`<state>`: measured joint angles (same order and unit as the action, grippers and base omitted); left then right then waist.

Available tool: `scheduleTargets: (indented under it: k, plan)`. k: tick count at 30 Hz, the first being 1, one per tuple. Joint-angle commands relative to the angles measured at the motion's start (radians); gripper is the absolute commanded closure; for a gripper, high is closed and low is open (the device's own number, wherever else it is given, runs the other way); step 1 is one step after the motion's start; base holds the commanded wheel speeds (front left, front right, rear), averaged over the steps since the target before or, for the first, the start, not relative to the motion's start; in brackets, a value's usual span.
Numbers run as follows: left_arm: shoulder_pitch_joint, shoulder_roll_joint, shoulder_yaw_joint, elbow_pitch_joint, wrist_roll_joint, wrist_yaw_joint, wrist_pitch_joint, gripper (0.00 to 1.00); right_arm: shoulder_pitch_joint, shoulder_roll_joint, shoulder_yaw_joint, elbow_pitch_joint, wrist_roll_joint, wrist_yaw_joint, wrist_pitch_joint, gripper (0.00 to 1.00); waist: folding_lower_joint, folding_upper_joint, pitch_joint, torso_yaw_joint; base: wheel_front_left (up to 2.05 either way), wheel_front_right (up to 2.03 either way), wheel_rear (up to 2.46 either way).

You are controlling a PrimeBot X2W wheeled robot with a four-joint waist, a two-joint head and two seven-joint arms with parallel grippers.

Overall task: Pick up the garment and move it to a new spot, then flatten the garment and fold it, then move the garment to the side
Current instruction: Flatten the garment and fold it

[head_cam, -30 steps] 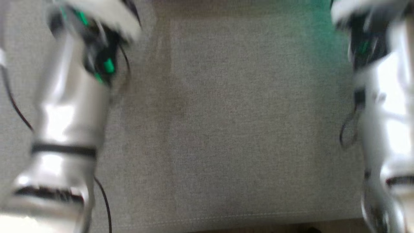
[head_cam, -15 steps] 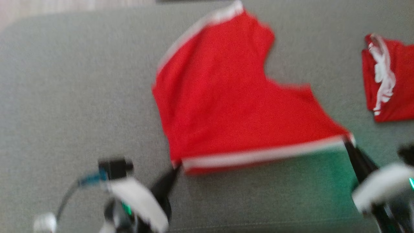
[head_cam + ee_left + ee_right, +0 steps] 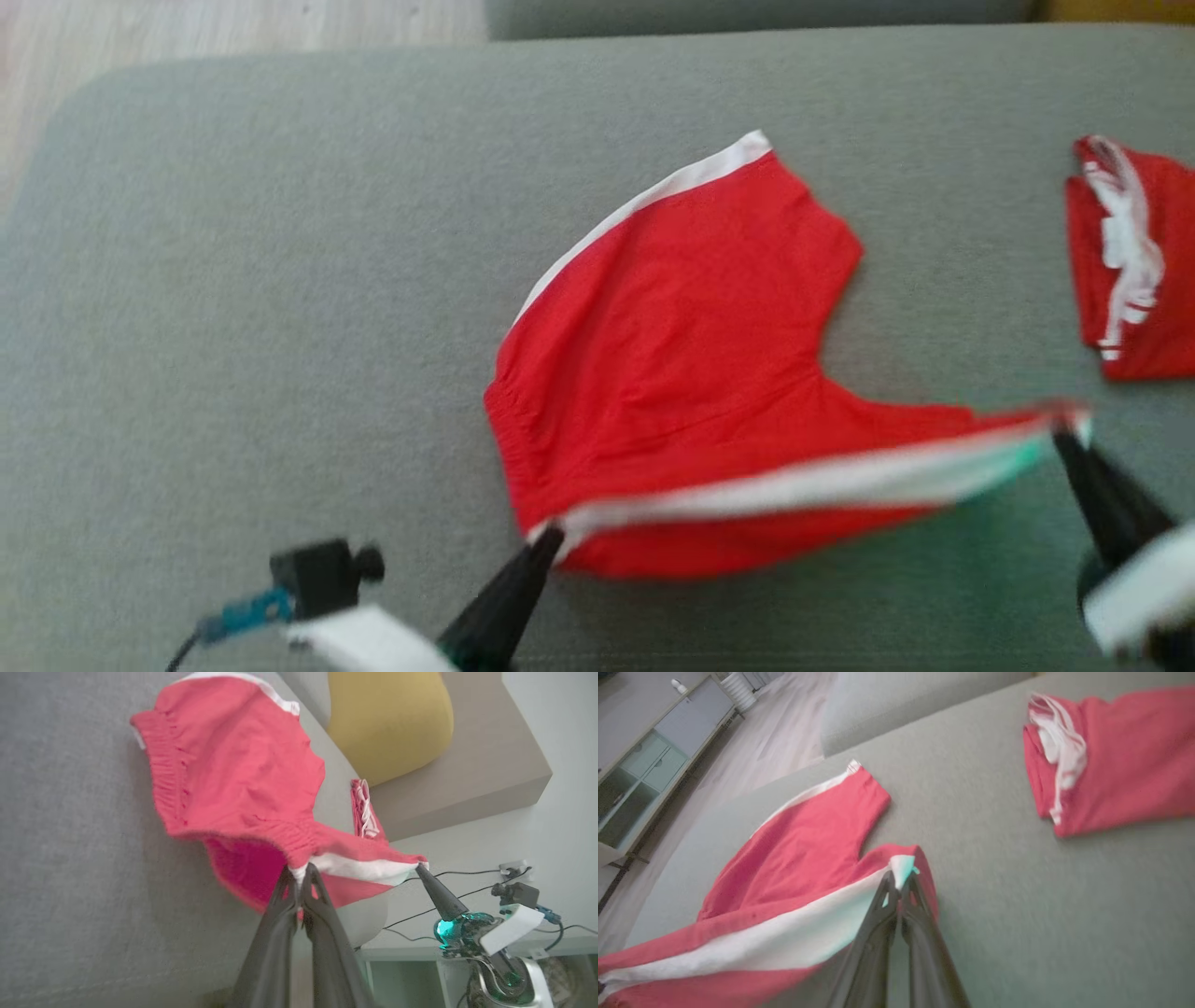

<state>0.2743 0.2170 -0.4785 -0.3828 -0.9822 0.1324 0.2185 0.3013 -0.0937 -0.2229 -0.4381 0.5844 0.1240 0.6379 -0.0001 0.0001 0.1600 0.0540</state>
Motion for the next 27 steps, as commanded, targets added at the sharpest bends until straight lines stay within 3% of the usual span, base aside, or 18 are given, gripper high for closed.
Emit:
scheduleTargets:
  k: [1,9,14,19,27]
  plan:
    - [-0.085,-0.034,0.026,-0.046,-0.018,0.003,0.004,1.0,-0.142,-0.035,0.037,-0.025,-0.027,0.007,0.025,1.0,0.0001,-0.0001,0.04,0.042,0.0,0.0,0.0]
    - [-0.265,-0.12,0.013,-0.017,-0.073,0.014,0.044,1.0,-0.49,-0.09,0.077,0.133,-0.053,0.007,0.16,1.0,0.0001,-0.0001,0.143,0.164,0.0,0.0,0.0]
    - [-0.435,-0.153,0.002,0.108,-0.088,0.022,0.035,1.0,-0.732,-0.1,0.053,0.283,-0.057,0.007,0.25,1.0,0.0001,-0.0001,0.217,0.232,0.0,0.0,0.0]
    - [-0.571,-0.165,0.001,0.265,-0.117,0.039,-0.028,1.0,-0.892,-0.124,0.071,0.438,-0.128,0.007,0.281,1.0,0.0001,-0.0001,0.258,0.259,0.0,0.0,0.0]
    - [-0.691,-0.166,-0.061,0.422,-0.183,0.031,-0.116,1.0,-0.992,-0.151,0.133,0.596,-0.153,0.007,0.249,1.0,0.0001,-0.0001,0.28,0.267,0.0,0.0,0.0]
